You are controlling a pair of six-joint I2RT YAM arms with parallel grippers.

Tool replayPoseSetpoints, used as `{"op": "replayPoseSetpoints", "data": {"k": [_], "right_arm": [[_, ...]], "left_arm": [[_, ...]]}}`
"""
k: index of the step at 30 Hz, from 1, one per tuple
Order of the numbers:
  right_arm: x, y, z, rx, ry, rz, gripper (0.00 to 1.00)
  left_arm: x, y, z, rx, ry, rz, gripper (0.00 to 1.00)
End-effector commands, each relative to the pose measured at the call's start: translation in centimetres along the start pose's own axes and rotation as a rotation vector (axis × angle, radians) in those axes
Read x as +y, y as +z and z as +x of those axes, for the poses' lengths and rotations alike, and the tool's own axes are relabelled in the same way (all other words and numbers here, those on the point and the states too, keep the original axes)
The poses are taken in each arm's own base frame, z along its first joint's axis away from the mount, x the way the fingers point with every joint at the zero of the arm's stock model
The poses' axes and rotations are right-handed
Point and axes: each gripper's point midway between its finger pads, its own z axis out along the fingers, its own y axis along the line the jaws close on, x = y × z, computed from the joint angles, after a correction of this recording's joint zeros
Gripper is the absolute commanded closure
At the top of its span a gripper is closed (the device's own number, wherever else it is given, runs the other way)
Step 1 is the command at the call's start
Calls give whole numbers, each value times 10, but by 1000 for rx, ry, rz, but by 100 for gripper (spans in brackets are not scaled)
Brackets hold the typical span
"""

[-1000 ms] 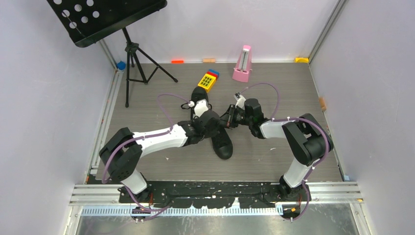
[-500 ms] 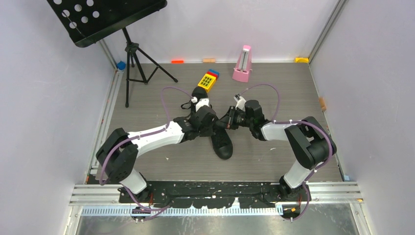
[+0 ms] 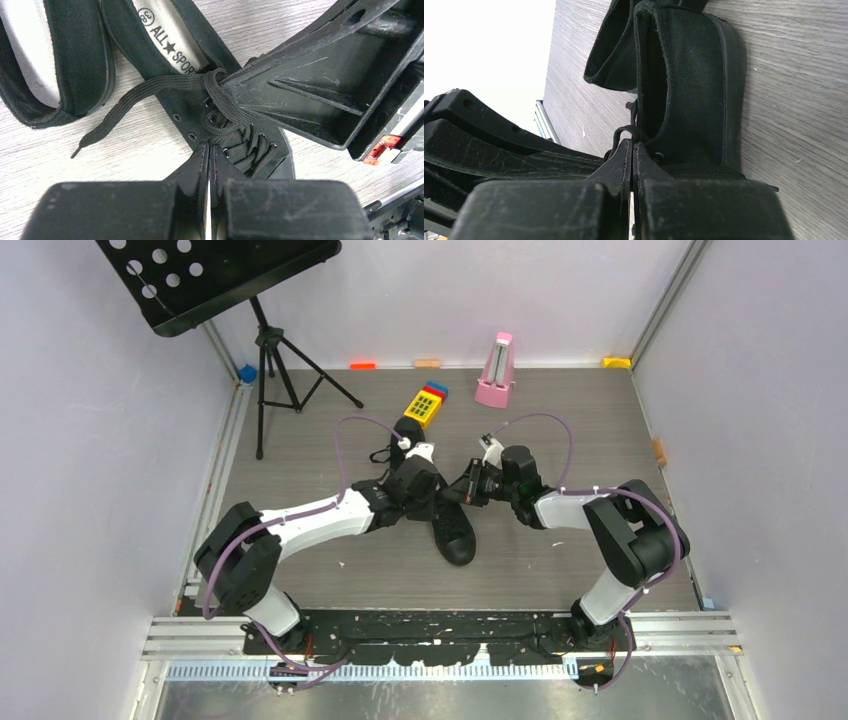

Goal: Tie the shoes
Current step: Wrap the shoelace around the shoelace, then tie the shoelace on the shoe.

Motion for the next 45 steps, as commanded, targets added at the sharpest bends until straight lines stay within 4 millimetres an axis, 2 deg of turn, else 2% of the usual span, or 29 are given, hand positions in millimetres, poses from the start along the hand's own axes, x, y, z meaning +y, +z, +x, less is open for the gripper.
{"op": "replayPoseSetpoints", "data": {"k": [1, 5, 19, 24, 30, 35, 42, 45], "right_arm": [[10, -6, -15, -57, -45, -6, 94], [12, -8, -19, -69, -47, -1, 85], [19, -15, -30, -86, -42, 13, 80], [20, -17, -35, -100, -39, 22, 69], [23, -21, -42, -111, -43, 33, 66], [24, -23, -45, -112, -54, 42, 67], [22, -24, -39, -72, -37, 61, 72], [18, -25, -34, -52, -36, 78, 68]], "left_arm": [[-3, 0, -9, -40, 42, 26, 100], [-1, 1, -11, -50, 54, 15, 100], [-3, -1, -14, -62, 64, 25, 100], [-3, -1, -14, -62, 68, 25, 100], [-4, -3, -15, -66, 73, 30, 100], [-3, -5, -16, -73, 82, 31, 100], [-3, -6, -16, -76, 87, 36, 100], [-3, -7, -16, -80, 88, 40, 100]]}}
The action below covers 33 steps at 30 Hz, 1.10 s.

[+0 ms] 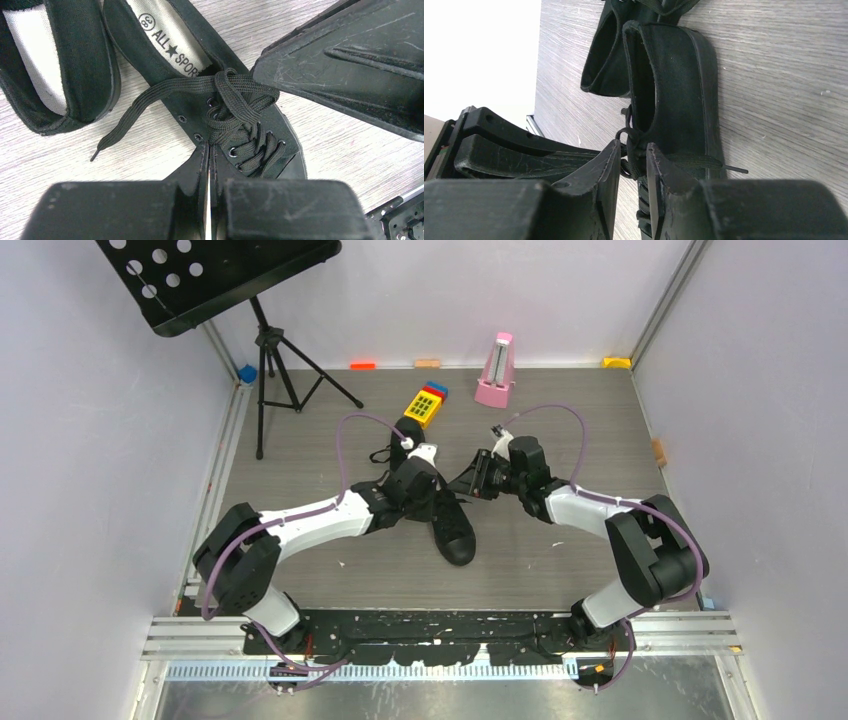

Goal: Tie the shoes
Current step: Tie the shoelace on the shoe.

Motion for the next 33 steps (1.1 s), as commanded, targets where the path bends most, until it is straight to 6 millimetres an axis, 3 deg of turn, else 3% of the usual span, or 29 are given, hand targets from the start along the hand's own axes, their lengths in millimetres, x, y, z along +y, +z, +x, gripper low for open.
{"op": "replayPoseSetpoints", "data": {"k": [1, 7, 17, 27, 33], "right_arm": [[12, -5, -11, -15, -45, -17, 68], [9, -5, -3, 16, -27, -23, 68], [16, -7, -6, 9, -47, -44, 99], [3, -10, -6, 5, -64, 26, 100], [9, -13, -10, 7, -79, 26, 82]], "left_arm": [[-6, -8, -17, -69, 11, 33, 100], [-6, -10, -17, -76, 13, 41, 100], [-5, -10, -16, -72, 17, 39, 100], [-2, -6, -10, -54, 25, 25, 100], [-3, -4, -13, -71, 34, 31, 100]]}}
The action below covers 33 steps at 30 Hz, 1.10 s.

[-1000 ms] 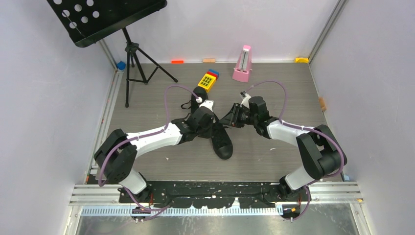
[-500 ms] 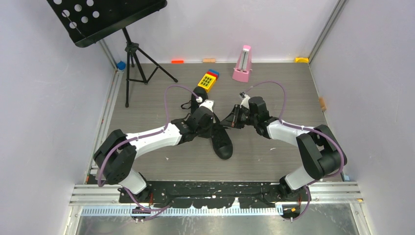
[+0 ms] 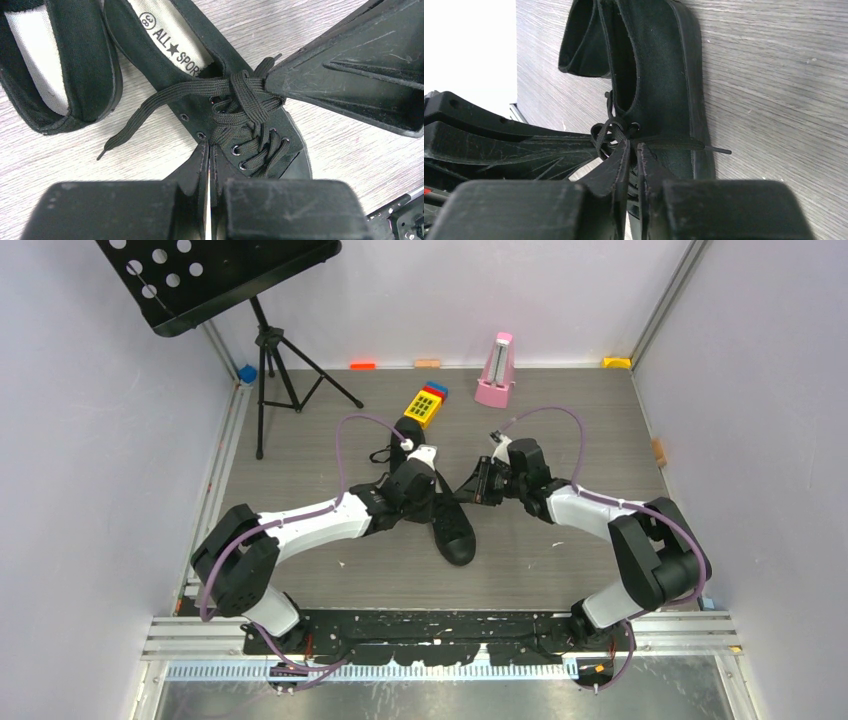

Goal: Tie the shoes
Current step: Tie the shoelace on the shoe.

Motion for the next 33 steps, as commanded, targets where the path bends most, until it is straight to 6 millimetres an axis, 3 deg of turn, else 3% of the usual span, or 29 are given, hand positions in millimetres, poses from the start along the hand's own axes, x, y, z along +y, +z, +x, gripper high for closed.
{"op": "replayPoseSetpoints", "data": {"k": [1, 11, 16, 26, 33], "right_arm": [[23, -10, -28, -65, -74, -27, 78], [35, -14, -51, -66, -124, 9, 62], [35, -2, -42, 19, -113, 16, 55], [38, 17, -25, 125, -161, 19, 56], [37, 27, -19, 154, -172, 20, 63]], "left_arm": [[-5, -3, -17, -71, 16, 25, 100], [-7, -4, -23, -89, 29, 30, 100], [-6, -4, -22, -88, 33, 30, 100], [-6, -6, -23, -91, 41, 30, 100], [-7, -4, -22, -86, 40, 35, 100]]}}
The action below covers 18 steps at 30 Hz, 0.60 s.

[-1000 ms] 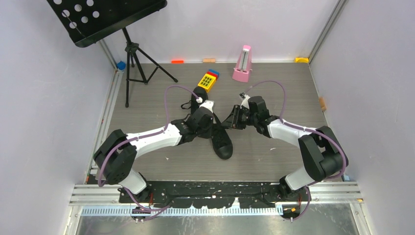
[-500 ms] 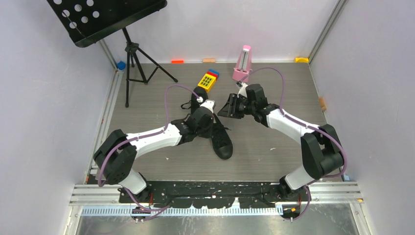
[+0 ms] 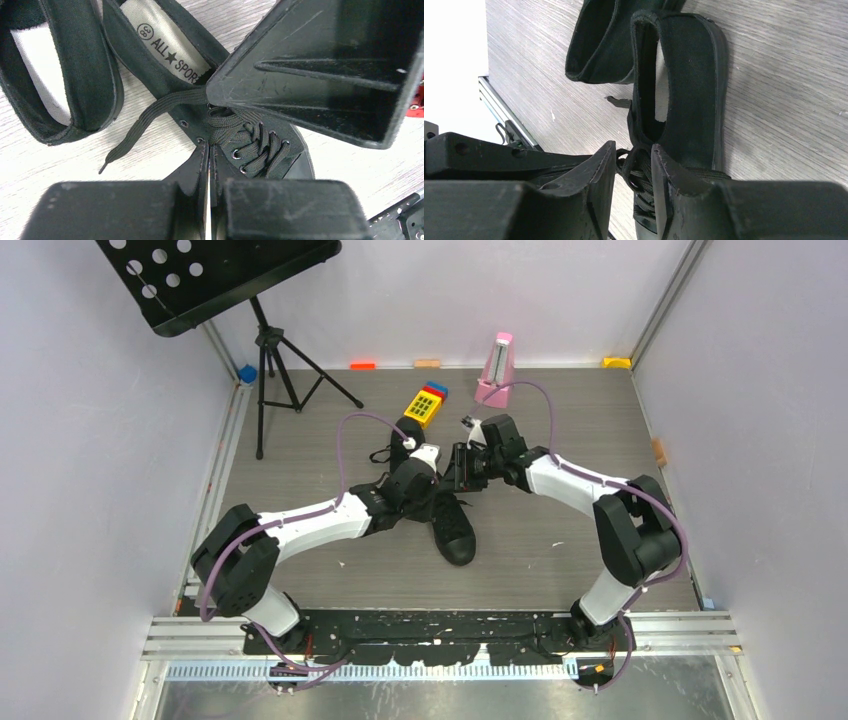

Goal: Tie the shoes
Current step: Tie the shoelace on the shoe.

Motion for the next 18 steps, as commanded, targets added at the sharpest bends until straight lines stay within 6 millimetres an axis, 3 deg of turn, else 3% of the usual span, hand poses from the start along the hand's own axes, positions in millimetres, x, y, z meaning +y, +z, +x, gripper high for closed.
{"op": "replayPoseSetpoints", "data": {"k": [1, 9, 14, 18], "right_arm": [[13, 2, -11, -6, -43, -36, 64], [14, 2, -10, -1, -48, -41, 78], [16, 1, -12, -4, -58, -44, 99], [19, -2, -17, -13, -67, -44, 100]], "left_arm": [[-5, -5, -17, -65, -1, 23, 100], [-4, -6, -18, -67, 5, 20, 100], [-4, -6, -17, -65, 8, 18, 100], [-4, -6, -17, -64, 7, 19, 100]]}}
